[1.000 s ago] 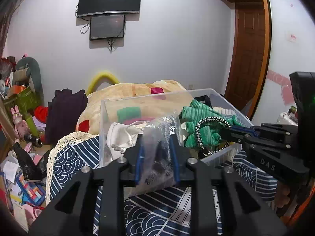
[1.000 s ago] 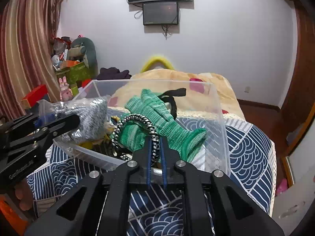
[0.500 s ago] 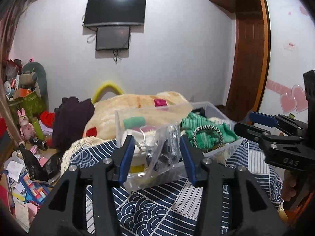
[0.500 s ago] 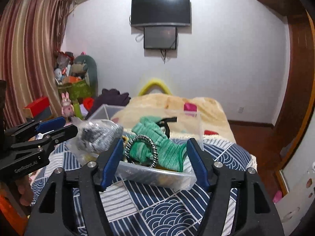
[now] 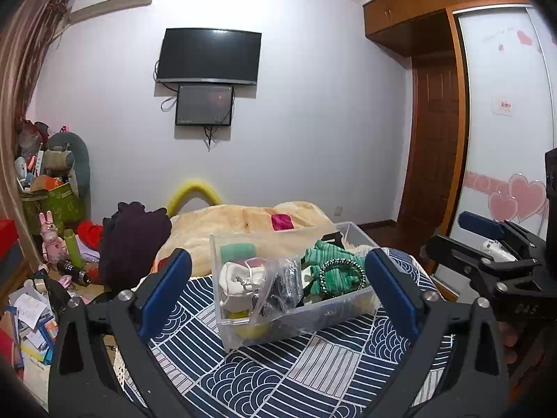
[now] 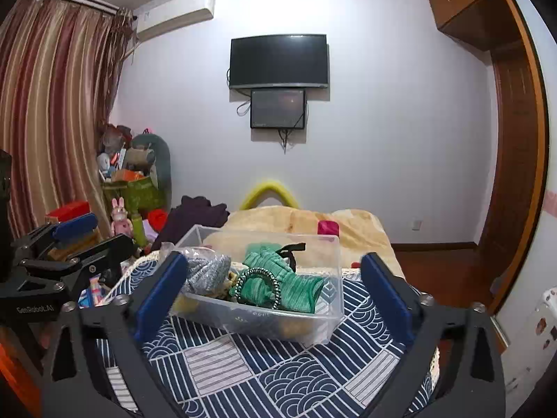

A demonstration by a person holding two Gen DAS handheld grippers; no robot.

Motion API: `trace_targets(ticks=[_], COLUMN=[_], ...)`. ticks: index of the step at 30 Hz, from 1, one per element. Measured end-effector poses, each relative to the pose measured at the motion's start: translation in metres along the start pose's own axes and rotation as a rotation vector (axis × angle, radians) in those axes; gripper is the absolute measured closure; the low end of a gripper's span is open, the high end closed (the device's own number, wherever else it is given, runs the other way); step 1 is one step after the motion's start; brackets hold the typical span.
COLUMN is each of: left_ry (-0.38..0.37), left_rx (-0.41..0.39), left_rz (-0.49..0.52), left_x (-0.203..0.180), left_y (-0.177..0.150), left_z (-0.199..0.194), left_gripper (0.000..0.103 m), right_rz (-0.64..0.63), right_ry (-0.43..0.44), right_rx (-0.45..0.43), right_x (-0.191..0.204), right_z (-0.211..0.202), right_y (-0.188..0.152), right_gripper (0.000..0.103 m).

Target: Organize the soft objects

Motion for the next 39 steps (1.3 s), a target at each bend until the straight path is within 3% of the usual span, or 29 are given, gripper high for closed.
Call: trace_targets(ticks=[39], left_ry=[0.005], left_rx=[-0.009], left_rz=[0.030], left_x=[-0.0065], left_y=[-0.0061], left_z=[-0.0077], left_gripper=[0.000], right_rz=[0.023], right_ry=[-0.009], right_rx=[-0.002], right_x=[-0.0040], right_z=[-0.0067], right_y=[-0.0049], right_gripper=[0.000])
Point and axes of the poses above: each gripper's, at about its wrist camera, not at the fingertips, and z roughly the way its jaws point, x to its left, y to its top, the point moved 6 cm from there along z, roughly the way its jaws point, and after that the axes turned 5 degrees about y, right-handed, at the moved point
